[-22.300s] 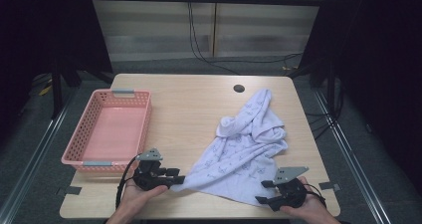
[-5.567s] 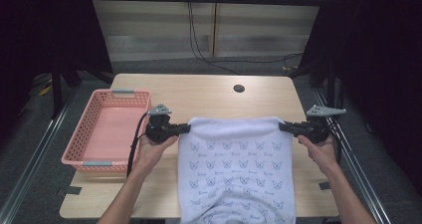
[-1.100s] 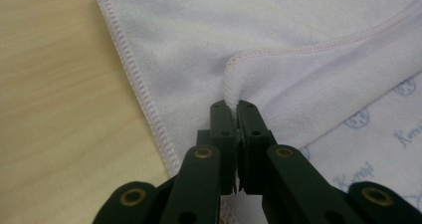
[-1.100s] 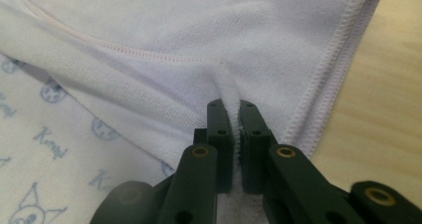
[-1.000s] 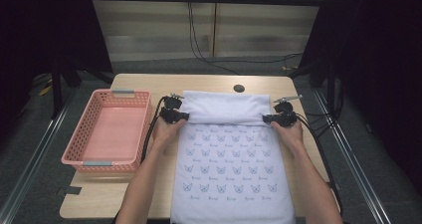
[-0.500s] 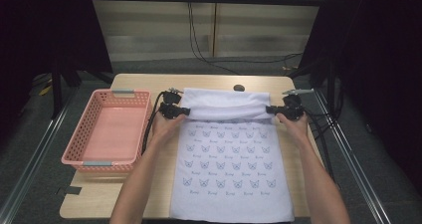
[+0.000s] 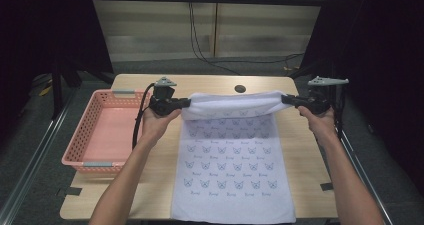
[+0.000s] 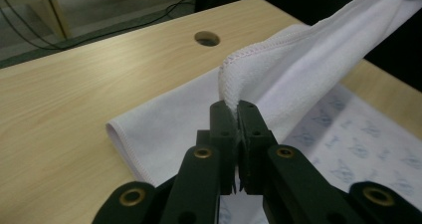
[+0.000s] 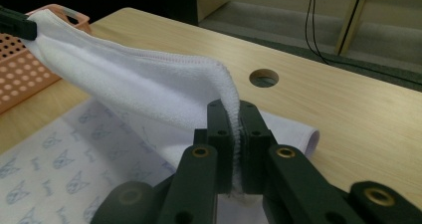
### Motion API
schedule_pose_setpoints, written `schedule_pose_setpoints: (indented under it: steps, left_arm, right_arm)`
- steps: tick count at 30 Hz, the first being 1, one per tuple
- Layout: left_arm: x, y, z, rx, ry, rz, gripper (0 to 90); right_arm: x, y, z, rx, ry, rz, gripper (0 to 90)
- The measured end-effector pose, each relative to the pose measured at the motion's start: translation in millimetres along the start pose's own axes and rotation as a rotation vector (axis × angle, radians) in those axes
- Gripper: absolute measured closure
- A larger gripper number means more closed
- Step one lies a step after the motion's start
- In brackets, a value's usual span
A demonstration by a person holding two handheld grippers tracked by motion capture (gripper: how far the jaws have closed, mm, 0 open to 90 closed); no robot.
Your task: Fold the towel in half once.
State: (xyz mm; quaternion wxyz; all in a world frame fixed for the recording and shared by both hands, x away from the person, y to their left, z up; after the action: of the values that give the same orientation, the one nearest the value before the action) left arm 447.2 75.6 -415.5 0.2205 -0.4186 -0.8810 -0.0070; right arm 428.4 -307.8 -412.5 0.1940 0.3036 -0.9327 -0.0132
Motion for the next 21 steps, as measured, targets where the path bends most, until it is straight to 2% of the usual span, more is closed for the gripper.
schedule_pose_setpoints:
  steps: [3,5,7,11,14,17,21]
  left_arm:
    - [19.7,-12.8,-6.4,-0.038,-0.022,0.008,87.2]
    - [31.5,-18.1,-11.0,-0.044,-0.039,0.008,87.3]
    - [42.1,-21.0,-18.3,-0.031,-0.076,0.009,87.3]
    - [61.6,-33.2,-29.0,-0.054,-0.119,0.032,87.3]
    - [74.4,-45.1,-30.8,-0.076,-0.130,0.041,87.3]
    - [82.1,-56.3,-18.4,-0.097,-0.121,0.063,87.3]
    - [88.0,-65.4,16.3,-0.080,-0.068,0.086,87.2]
  right_arm:
    - [12.9,12.8,-3.6,0.023,-0.009,-0.017,86.7]
    - [20.9,22.9,-5.9,0.036,-0.009,-0.035,86.7]
    - [29.8,32.2,-11.8,0.048,-0.030,-0.056,86.7]
    - [46.6,47.7,-25.5,0.076,-0.048,-0.074,86.7]
    - [57.5,56.8,-33.1,0.097,-0.063,-0.086,86.7]
    - [68.3,66.3,-30.0,0.098,-0.075,-0.105,86.7]
    - [77.8,79.7,4.6,0.097,-0.036,-0.133,86.7]
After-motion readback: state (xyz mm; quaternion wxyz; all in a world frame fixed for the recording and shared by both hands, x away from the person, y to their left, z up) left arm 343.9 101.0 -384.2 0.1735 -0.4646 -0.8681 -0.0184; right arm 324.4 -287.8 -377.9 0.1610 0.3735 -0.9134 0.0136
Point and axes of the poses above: each handheld gripper's, and its own axes: x roughly backward along the jaws, z roughly out of its underside, y roughly to its left, the point moved 7 cm from there along -x, roughly forward along the jaws, and after that the axes turned 8 degrees about -y, right-handed, at the moved point
